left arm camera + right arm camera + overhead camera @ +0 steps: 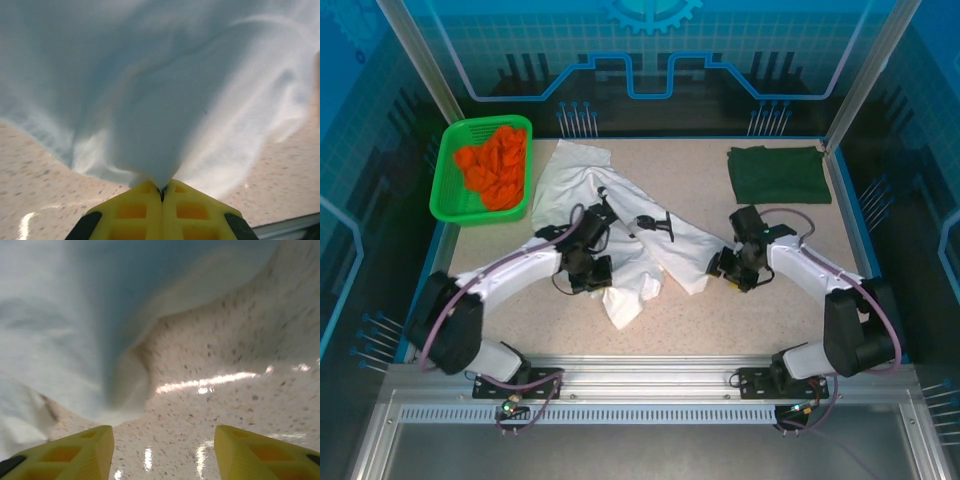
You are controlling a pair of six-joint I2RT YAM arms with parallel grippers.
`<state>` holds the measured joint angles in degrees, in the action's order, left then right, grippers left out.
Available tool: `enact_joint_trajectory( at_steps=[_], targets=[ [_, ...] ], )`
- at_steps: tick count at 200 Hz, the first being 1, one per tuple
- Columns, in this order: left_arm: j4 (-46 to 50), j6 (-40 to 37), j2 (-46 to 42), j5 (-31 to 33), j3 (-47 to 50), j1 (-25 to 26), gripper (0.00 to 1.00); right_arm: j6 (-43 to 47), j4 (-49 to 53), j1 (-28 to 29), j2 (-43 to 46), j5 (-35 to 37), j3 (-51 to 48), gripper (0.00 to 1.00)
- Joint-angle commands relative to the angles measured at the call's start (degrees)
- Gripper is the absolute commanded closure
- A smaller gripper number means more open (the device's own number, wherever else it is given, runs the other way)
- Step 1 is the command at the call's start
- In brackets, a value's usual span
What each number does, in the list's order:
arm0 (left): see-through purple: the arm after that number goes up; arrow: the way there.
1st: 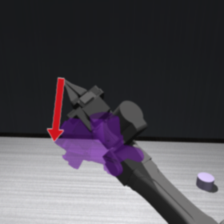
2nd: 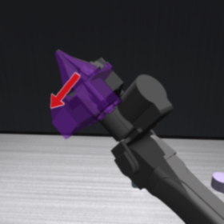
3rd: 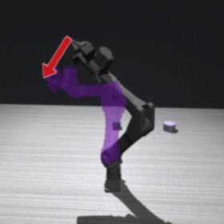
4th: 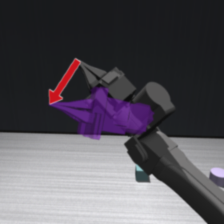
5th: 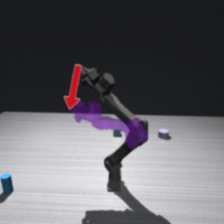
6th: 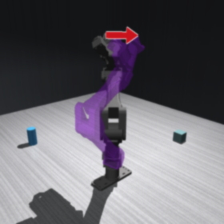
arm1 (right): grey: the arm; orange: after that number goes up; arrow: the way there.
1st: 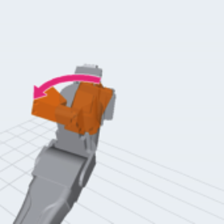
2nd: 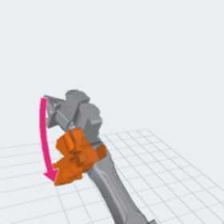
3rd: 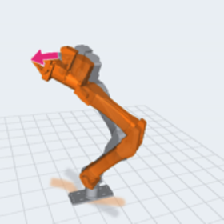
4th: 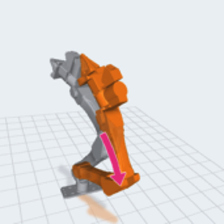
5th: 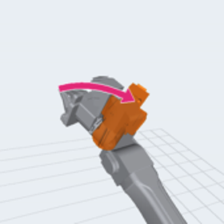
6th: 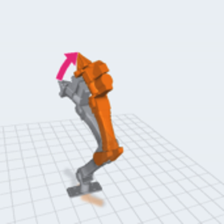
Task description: Fold and stack the t-shirts
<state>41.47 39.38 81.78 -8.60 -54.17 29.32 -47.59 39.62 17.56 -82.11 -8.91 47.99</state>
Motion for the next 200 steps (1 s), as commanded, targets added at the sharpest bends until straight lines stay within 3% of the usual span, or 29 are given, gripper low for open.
enact_joint_trajectory(
  at_steps=[1,83,134,159,200],
  targets=[
    [6.4,-4.1,-5.4,1.7,0.5,-2.6,1.0,-3.6,-8.0,2.0,-4.4,-4.8,-1.5,0.47],
    [8.5,-5.2,-8.0,0.9,-0.3,-5.9,1.0,-5.2,-13.8,8.2,-14.8,-3.2,4.5,0.52],
    [8.2,-4.7,-8.0,0.5,-1.5,-5.8,1.0,-5.3,-14.8,8.4,-18.6,-5.1,6.8,0.87],
    [9.0,-5.3,-8.8,1.8,-3.5,-5.9,1.0,-3.9,-12.9,7.3,-18.7,-5.4,10.0,1.0],
    [9.9,-7.6,-11.3,4.6,-9.0,-5.9,1.0,0.1,-5.3,3.2,-13.3,-4.1,16.5,1.0]
  ],
)
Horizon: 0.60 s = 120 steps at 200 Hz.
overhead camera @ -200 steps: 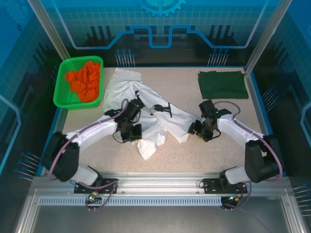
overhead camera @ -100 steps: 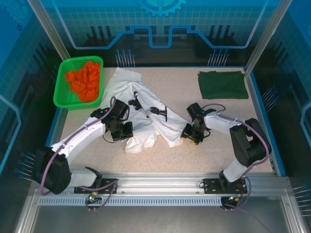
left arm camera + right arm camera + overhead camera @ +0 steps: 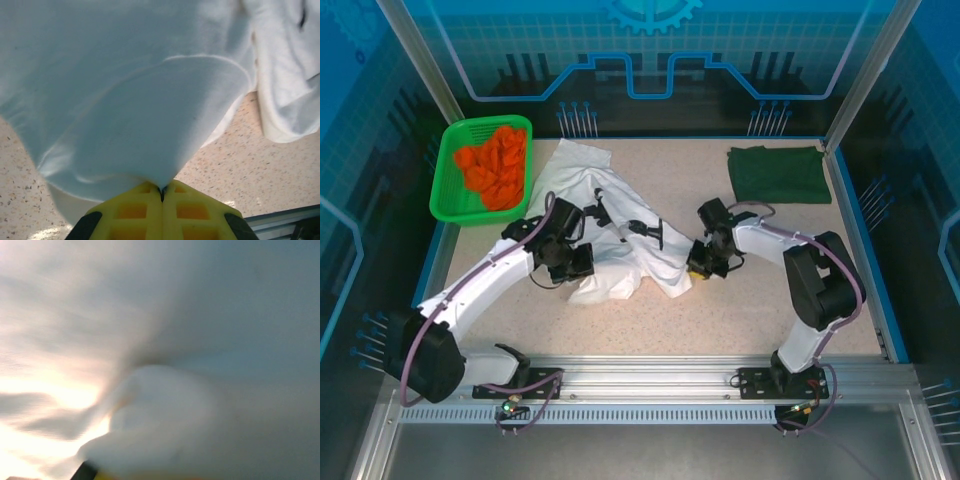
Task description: Fold and stack the t-shirts
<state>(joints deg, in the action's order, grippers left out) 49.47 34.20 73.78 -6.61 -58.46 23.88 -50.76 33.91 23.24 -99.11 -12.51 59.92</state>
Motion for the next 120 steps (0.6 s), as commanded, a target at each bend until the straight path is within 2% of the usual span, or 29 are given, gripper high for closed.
enact_joint_trajectory(
  at_steps=[1,43,63,70,79,87,106,120],
  targets=[
    [2.0,-2.6,-3.4,2.7,-4.9,-0.4,1.0,3.4,0.6,-2.6,3.9,-0.4,4.7,1.0],
    [3.3,-4.2,-5.3,5.6,-12.1,-0.4,1.0,5.6,6.0,-8.2,10.0,-0.4,10.5,1.0],
    [2.9,-3.2,-6.6,6.0,-14.1,-0.5,1.0,7.2,8.8,-8.7,10.8,-2.6,12.2,1.0],
    [2.6,-2.8,-6.8,5.8,-14.6,-0.5,1.0,7.3,9.3,-7.9,10.7,-4.8,11.6,0.9],
    [2.6,-2.0,-6.7,5.1,-15.5,-0.5,1.0,6.7,9.0,-6.2,10.8,-7.6,9.7,0.67],
    [2.6,-1.2,-6.5,4.3,-16.3,-0.5,1.0,5.9,7.1,-3.5,10.8,-10.1,7.1,0.55],
    [1.7,0.9,-5.9,2.2,-17.3,-0.4,1.0,4.3,2.6,4.0,10.1,-12.5,1.4,0.42],
    [0.9,2.0,-5.8,1.6,-17.4,-0.4,1.0,1.7,-2.1,7.9,8.3,-13.5,-1.4,0.39]
  ],
)
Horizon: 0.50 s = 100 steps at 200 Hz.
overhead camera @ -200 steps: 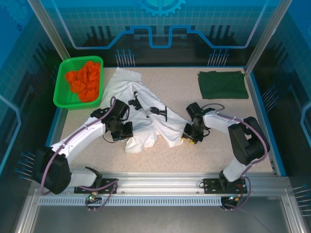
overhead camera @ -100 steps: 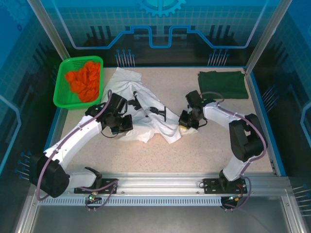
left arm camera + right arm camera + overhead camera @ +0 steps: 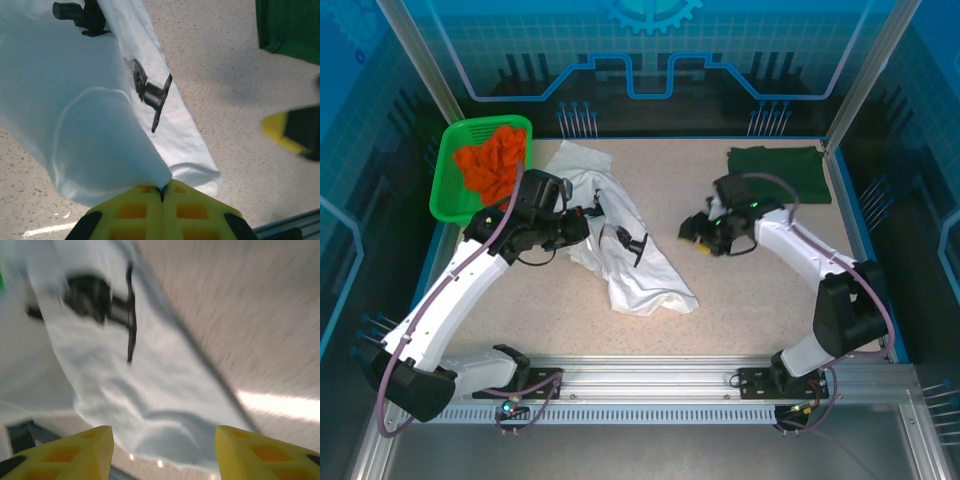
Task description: Fold and stack the t-shirts
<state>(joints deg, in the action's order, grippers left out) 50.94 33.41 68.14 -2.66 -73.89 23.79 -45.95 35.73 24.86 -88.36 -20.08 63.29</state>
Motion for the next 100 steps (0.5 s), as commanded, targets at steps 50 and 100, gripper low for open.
enact_joint_trajectory(
  at_steps=[50,100],
  targets=[
    [0.1,3.2,0.4,-1.4,-2.7,-0.3,1.0,-4.3,2.4,14.0,-16.5,-2.2,3.1,0.41],
    [1.7,3.0,-2.5,3.7,-3.1,-0.3,1.0,-6.4,3.5,13.2,-21.3,1.2,3.2,0.55]
  ],
)
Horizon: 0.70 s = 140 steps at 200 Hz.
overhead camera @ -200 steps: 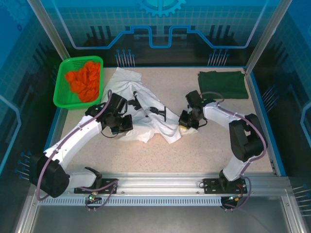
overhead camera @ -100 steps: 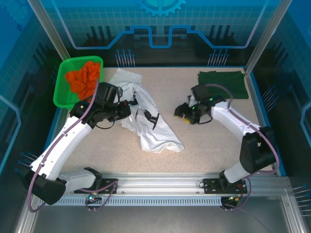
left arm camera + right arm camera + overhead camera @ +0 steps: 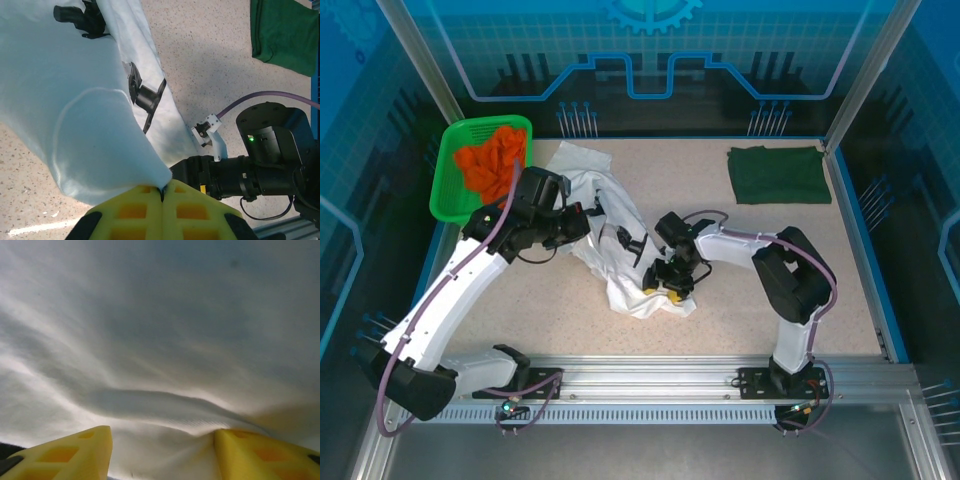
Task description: Fold and stack the t-shirts
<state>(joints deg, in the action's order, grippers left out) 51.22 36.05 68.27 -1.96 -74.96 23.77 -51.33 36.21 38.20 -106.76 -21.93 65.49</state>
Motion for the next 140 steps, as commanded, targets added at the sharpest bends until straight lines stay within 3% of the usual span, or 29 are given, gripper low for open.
enact_joint_trajectory(
  at_steps=[1,17,35,54,90,114,125,140],
  targets=[
    [1.4,0.4,-2.7,3.1,-2.1,-0.3,1.0,-0.9,3.0,-0.1,-3.0,3.1,1.1,0.57],
    [1.8,0.2,-4.0,5.2,-2.0,-0.3,1.0,-1.4,3.2,-1.3,-3.9,5.0,1.1,0.84],
    [2.4,0.1,-5.4,7.3,-2.2,-0.3,1.0,-3.9,1.1,-5.2,0.1,8.0,-0.6,1.0],
    [2.8,0.2,-7.0,9.6,-2.4,-0.3,1.0,-3.8,0.5,-9.7,6.8,11.0,0.7,1.0],
    [4.0,-0.8,-8.7,12.3,-1.6,-0.4,1.0,3.1,9.9,-14.3,13.0,17.2,12.4,1.0],
    [5.5,-1.0,-9.9,13.2,0.9,-0.4,1.0,4.9,13.5,-16.4,14.2,19.6,14.4,1.0],
    [6.6,-1.2,-10.8,13.7,2.5,-0.4,1.0,4.9,15.4,-17.4,13.3,20.7,14.0,0.96],
    [8.9,-1.5,-12.6,15.4,4.7,-0.4,1.0,5.1,17.0,-18.8,12.0,20.1,12.8,0.99]
  ],
)
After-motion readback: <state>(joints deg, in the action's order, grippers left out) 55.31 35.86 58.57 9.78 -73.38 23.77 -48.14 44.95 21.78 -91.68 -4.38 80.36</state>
